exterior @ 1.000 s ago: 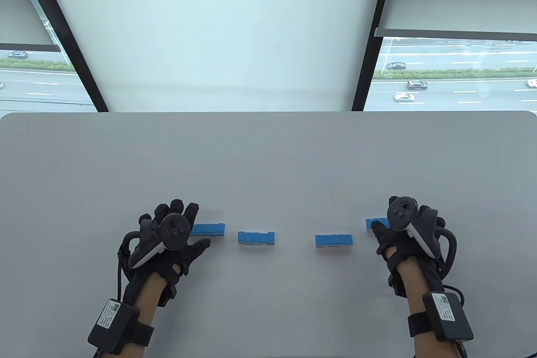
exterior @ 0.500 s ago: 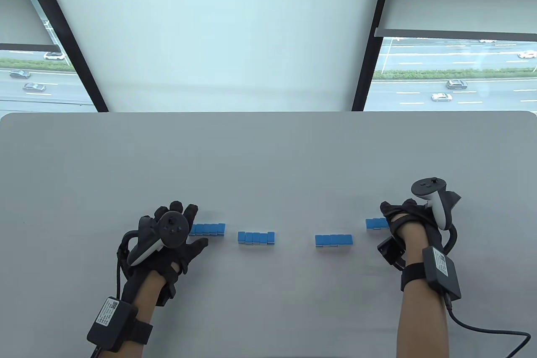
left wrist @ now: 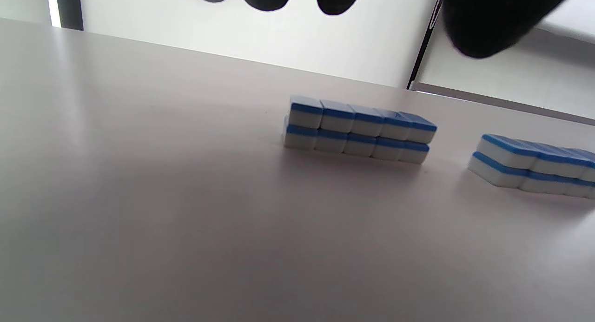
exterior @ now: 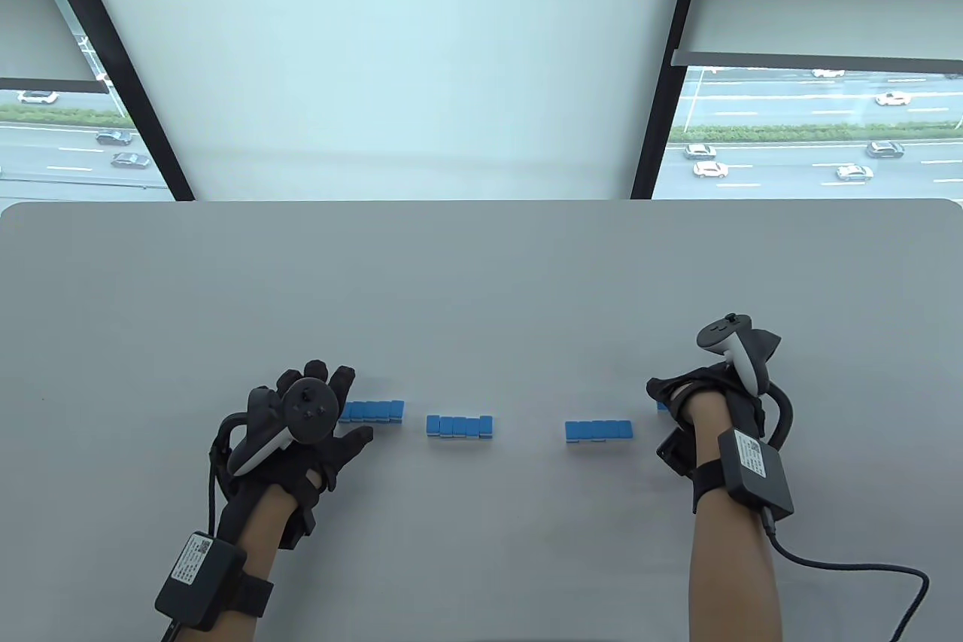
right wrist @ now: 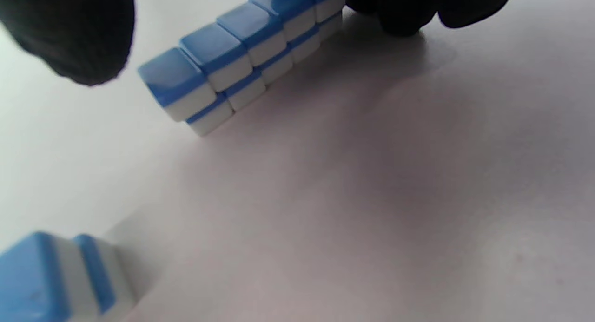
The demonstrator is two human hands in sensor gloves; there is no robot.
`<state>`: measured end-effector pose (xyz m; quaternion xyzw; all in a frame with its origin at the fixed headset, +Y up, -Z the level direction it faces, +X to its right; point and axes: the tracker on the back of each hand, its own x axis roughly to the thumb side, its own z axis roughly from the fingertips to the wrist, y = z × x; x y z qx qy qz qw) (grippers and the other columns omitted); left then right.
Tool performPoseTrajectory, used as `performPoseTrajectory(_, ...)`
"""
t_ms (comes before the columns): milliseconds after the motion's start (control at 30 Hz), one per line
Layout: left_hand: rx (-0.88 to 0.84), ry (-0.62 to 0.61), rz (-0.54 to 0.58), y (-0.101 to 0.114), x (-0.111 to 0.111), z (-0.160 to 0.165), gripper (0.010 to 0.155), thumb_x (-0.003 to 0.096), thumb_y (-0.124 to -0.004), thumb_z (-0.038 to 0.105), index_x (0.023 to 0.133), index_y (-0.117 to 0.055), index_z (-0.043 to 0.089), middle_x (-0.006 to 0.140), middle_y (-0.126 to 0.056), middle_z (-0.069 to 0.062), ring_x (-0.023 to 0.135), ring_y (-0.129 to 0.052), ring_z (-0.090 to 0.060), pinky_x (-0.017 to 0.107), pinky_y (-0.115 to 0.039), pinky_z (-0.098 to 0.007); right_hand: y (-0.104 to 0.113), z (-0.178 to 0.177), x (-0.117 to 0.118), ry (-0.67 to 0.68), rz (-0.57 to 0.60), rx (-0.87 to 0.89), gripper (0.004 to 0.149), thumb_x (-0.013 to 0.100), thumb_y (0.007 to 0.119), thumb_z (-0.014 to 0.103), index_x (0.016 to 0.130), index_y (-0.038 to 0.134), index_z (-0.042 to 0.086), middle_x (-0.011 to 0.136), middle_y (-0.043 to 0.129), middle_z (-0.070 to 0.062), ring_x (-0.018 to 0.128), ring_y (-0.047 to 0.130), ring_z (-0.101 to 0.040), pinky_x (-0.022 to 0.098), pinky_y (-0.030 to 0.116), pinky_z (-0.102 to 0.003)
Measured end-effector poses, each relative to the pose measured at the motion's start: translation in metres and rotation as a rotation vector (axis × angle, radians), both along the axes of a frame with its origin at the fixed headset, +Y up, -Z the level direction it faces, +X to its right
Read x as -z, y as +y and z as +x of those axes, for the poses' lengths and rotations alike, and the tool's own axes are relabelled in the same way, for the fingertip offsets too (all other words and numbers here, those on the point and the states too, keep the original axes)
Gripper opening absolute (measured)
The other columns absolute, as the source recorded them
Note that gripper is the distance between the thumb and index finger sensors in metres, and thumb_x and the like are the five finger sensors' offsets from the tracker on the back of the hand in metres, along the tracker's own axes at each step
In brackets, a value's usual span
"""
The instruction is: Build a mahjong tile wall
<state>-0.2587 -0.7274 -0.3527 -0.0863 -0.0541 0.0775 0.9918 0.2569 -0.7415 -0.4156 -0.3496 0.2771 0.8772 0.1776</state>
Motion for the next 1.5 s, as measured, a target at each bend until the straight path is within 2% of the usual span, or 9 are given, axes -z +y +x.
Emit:
performPoseTrajectory(267, -0.010, 0.005, 0.004, 0.000, 0.001, -0.002, 0.087, 0.0407, -0.067, 0.070, 0.113, -0.035, 0.033, 0.121, -0.032, -0.007, 0.108, -0.033, -0.046, 0.069, -0.030, -0.076, -0.003, -0.019, 0.004, 0.039, -0.038, -0.118, 0.113, 0.033, 0.085, 0.065, 0.103, 0.019, 0.006, 0.102, 0.032, -0.029, 0.089, 0.053, -0.058, 0.066, 0.053, -0.067)
performPoseTrajectory(467, 0.014, 0.022, 0.008, 0.000, 0.000, -0.002, 0.087, 0.0409, -0.068, 0.069, 0.113, -0.035, 0.032, 0.121, -0.032, -0.007, 0.108, -0.033, -0.047, 0.070, -0.030, -0.076, -0.005, -0.031, 0.010, 0.087, -0.031, -0.248, 0.109, 0.033, 0.086, 0.062, 0.102, 0.026, 0.002, 0.099, 0.044, -0.031, 0.084, 0.064, -0.057, 0.063, 0.062, -0.065)
performPoseTrajectory(700, 0.032, 0.033, 0.018, 0.001, 0.000, -0.002, 0.087, 0.0411, -0.068, 0.069, 0.113, -0.036, 0.032, 0.121, -0.033, -0.008, 0.108, -0.033, -0.047, 0.069, -0.031, -0.076, -0.005, -0.037, 0.024, 0.140, -0.032, -0.268, 0.107, 0.033, 0.085, 0.063, 0.102, 0.030, 0.001, 0.098, 0.046, -0.031, 0.083, 0.065, -0.058, 0.063, 0.062, -0.065)
performPoseTrajectory(833, 0.045, 0.038, 0.015, 0.002, 0.000, -0.002, 0.086, 0.0411, -0.068, 0.069, 0.113, -0.037, 0.032, 0.121, -0.034, -0.008, 0.108, -0.034, -0.047, 0.070, -0.031, -0.076, -0.005, -0.037, 0.045, 0.164, -0.046, -0.274, 0.106, 0.033, 0.083, 0.063, 0.101, 0.031, 0.002, 0.098, 0.046, -0.030, 0.083, 0.065, -0.059, 0.063, 0.061, -0.066)
performPoseTrajectory(1100, 0.056, 0.067, 0.009, 0.001, 0.001, -0.008, 0.086, 0.0412, -0.068, 0.069, 0.113, -0.037, 0.032, 0.121, -0.034, -0.008, 0.108, -0.035, -0.047, 0.069, -0.031, -0.076, -0.001, -0.050, 0.094, 0.130, -0.044, -0.279, 0.105, 0.033, 0.084, 0.062, 0.102, 0.031, 0.004, 0.098, 0.047, -0.029, 0.084, 0.064, -0.057, 0.064, 0.060, -0.066)
performPoseTrajectory(1267, 0.048, 0.073, 0.006, 0.000, 0.003, -0.010, 0.086, 0.0412, -0.068, 0.069, 0.113, -0.037, 0.032, 0.120, -0.034, -0.008, 0.108, -0.035, -0.047, 0.070, -0.031, -0.075, 0.004, -0.078, 0.118, 0.140, -0.040, -0.290, 0.105, 0.033, 0.083, 0.063, 0.103, 0.029, 0.007, 0.100, 0.045, -0.028, 0.084, 0.065, -0.057, 0.065, 0.060, -0.065)
performPoseTrajectory(1500, 0.047, 0.072, 0.000, 0.000, 0.003, -0.009, 0.086, 0.0412, -0.068, 0.069, 0.113, -0.037, 0.032, 0.121, -0.034, -0.008, 0.108, -0.035, -0.047, 0.070, -0.031, -0.075, 0.012, -0.130, 0.137, 0.162, -0.038, -0.289, 0.105, 0.033, 0.083, 0.064, 0.103, 0.030, 0.007, 0.100, 0.046, -0.027, 0.084, 0.066, -0.056, 0.065, 0.061, -0.065)
